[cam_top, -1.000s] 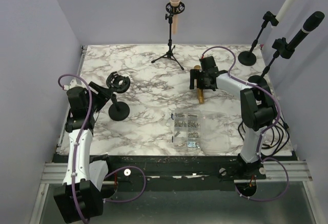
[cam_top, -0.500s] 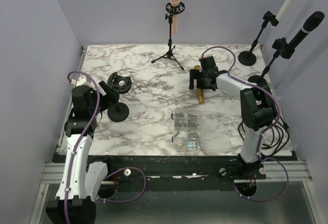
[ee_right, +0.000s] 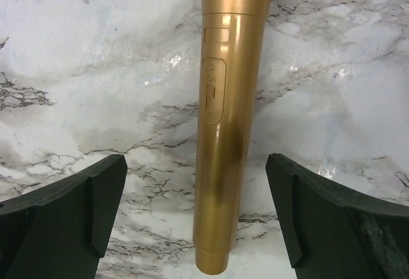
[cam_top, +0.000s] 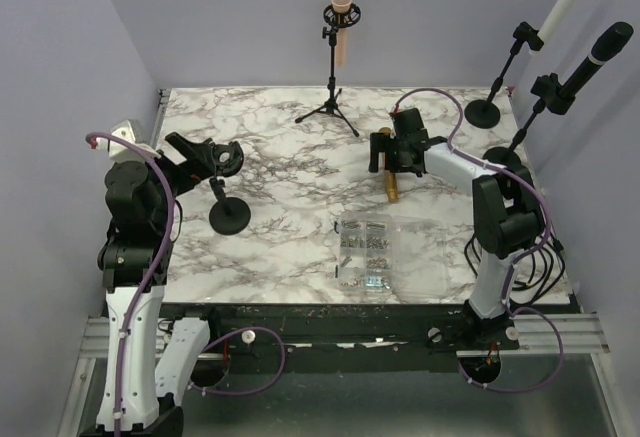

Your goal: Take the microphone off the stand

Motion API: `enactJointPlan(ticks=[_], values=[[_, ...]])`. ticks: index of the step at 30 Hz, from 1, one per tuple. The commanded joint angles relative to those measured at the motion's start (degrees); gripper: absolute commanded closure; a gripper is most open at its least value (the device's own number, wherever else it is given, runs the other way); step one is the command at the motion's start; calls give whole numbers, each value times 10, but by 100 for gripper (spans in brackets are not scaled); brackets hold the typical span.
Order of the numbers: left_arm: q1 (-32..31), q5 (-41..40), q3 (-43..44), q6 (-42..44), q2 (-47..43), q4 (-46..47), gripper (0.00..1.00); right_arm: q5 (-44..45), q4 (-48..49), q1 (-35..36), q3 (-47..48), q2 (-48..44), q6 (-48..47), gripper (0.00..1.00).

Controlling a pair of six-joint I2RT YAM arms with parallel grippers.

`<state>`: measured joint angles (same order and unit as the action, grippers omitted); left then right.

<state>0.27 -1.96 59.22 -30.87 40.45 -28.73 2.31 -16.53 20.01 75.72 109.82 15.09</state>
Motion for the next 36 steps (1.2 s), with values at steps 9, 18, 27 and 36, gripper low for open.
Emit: enactJointPlan(ticks=[9,18,27,36], values=[[-105,151,76,35,98,135,3,64,-30,-2,22,-41,10,0],[-115,220,34,62,112,168,3,40,4,-1,14,-60,47,1],[-116,188,-16,62,55,191,3,-51,199,2,65,-71,83,1],[-117,179,-32,48,30,209,4,-42,422,25,114,-4,60,2]])
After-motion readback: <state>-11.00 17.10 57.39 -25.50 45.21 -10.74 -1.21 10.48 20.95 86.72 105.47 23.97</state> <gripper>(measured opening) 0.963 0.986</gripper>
